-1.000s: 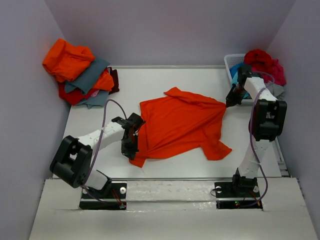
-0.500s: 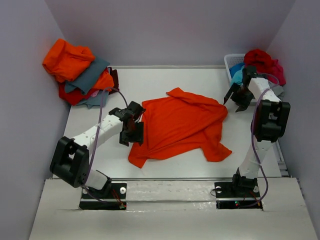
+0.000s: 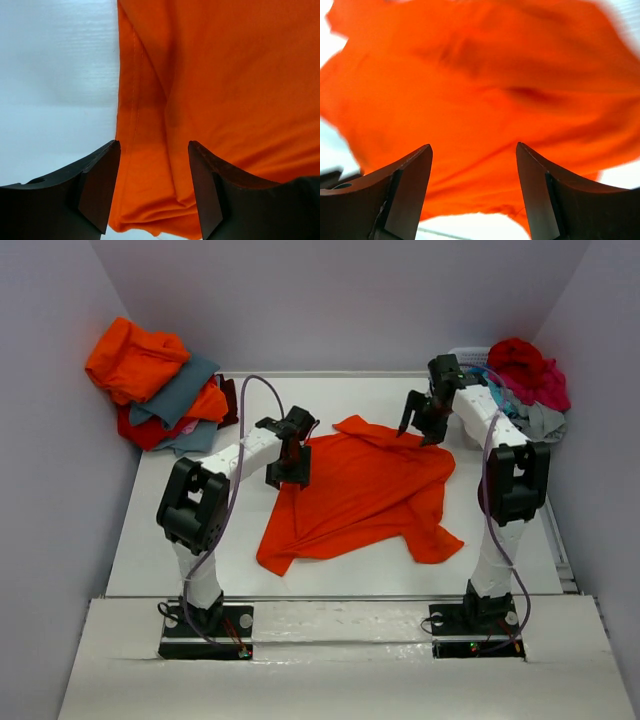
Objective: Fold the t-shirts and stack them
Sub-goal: Flatten the tshirt out
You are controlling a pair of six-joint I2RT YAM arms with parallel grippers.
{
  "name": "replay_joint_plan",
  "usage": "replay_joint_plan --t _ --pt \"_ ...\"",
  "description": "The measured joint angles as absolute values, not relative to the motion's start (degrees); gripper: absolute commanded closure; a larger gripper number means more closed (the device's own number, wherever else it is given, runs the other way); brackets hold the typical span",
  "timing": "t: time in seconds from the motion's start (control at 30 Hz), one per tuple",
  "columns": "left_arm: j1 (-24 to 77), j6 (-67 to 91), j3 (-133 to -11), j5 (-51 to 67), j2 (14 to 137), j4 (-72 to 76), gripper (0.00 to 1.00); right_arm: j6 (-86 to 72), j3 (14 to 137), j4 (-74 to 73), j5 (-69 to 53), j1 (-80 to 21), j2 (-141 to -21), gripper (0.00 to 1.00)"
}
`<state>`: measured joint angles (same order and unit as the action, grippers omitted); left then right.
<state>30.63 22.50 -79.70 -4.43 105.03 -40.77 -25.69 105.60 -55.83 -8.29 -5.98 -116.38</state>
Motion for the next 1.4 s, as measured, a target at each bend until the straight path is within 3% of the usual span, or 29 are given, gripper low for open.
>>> replay_joint_plan --t 0.3,0.4,0.73,1.03,1.4 --pt "30.26 22.06 -87.2 -4.51 112.27 -40.12 0.33 -25.52 104.22 -56.07 -13.13 -10.2 -116.71 0.76" --pt "30.26 22.06 -89.1 -4.08 112.27 -40.1 0.33 -25.61 104.03 -55.86 -13.5 -9.87 -118.26 0.81" --pt "29.89 22.0 -90.24 -3.18 112.33 -40.77 0.33 -25.3 106.15 -54.98 -14.46 -9.67 -129.45 0.82" --pt "23.03 22.13 -90.26 -1.96 117.16 -39.88 0.32 -24.84 106.15 -54.96 -14.5 -9.67 -130.19 0.82" --pt "19.07 20.53 -91.42 4.29 120.51 -37.5 0.41 -24.21 106.15 -55.0 -13.98 -9.67 -130.19 0.82"
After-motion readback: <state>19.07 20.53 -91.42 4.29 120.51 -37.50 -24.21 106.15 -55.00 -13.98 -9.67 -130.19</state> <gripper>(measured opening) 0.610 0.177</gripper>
